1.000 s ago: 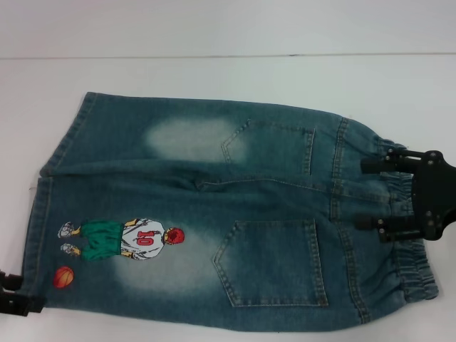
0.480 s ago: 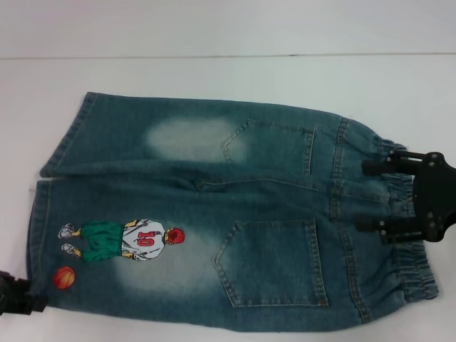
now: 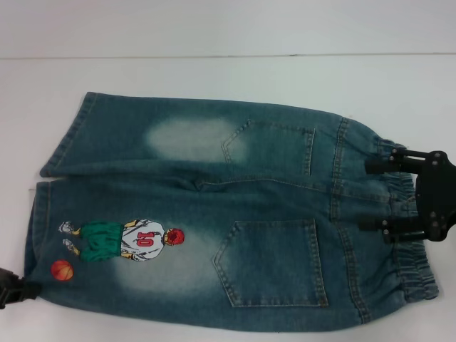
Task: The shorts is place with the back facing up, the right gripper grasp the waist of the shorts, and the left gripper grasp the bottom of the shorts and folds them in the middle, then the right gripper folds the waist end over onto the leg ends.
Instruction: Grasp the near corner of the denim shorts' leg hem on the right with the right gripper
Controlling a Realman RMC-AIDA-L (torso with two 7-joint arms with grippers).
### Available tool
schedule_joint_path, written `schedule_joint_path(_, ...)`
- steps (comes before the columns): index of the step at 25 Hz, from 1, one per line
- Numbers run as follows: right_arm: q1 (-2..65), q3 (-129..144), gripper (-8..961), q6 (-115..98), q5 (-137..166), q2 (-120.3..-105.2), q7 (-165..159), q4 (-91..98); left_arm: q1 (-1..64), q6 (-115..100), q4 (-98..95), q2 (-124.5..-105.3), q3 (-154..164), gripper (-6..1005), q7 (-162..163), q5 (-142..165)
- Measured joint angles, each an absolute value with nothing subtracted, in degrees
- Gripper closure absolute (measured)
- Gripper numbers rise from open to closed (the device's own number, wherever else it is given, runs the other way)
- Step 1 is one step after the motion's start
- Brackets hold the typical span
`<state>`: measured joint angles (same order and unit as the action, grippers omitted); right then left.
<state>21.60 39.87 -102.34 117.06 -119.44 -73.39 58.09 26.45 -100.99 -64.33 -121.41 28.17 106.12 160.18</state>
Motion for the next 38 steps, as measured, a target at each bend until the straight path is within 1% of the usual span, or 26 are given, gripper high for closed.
schedule_joint_path(3, 21.44, 39.50, 32, -102.61, 117.06, -119.44, -73.41, 58.10, 26.48, -101.04, -65.09, -121.71, 28.02, 943, 106.34, 160.08)
schedule_joint_path(7, 20.96, 38.24, 32, -103.67, 118.00, -119.40, -76.14, 60.00, 26.60, -101.36, -65.33, -121.97, 28.04, 951, 106.35, 158.98)
schedule_joint_path(14, 19.14, 36.72, 32, -106.98, 125.44, -119.44, -89.40, 73.53, 26.97, -101.75, -66.05, -122.15, 27.90, 966, 107.41, 156.61)
schedule_joint_path(20, 21.35, 36.41, 32, -113.40, 137.55, -118.76, -100.64, 81.72, 27.19, -101.78, -66.12, -121.86, 27.93, 967, 108.39, 155.42)
schedule_joint_path(23, 23.41, 38.41, 32, -113.79, 145.80, -118.71, -104.79, 82.55, 27.52, -101.78, -66.12, -121.83, 27.99, 966, 108.46, 155.38)
schedule_joint_path(28, 26.00, 41.19, 32, -113.77, 154.80, -119.16, -109.08, 82.28, 28.09, -101.20, -66.10, -121.82, 28.01, 966, 109.15, 155.37)
schedule_joint_path(38, 27.12, 48.27, 33, -113.17, 157.00, -119.70, -113.16, 79.04, 29.25, -100.89, -65.84, -121.73, 28.21, 967, 109.78, 155.40)
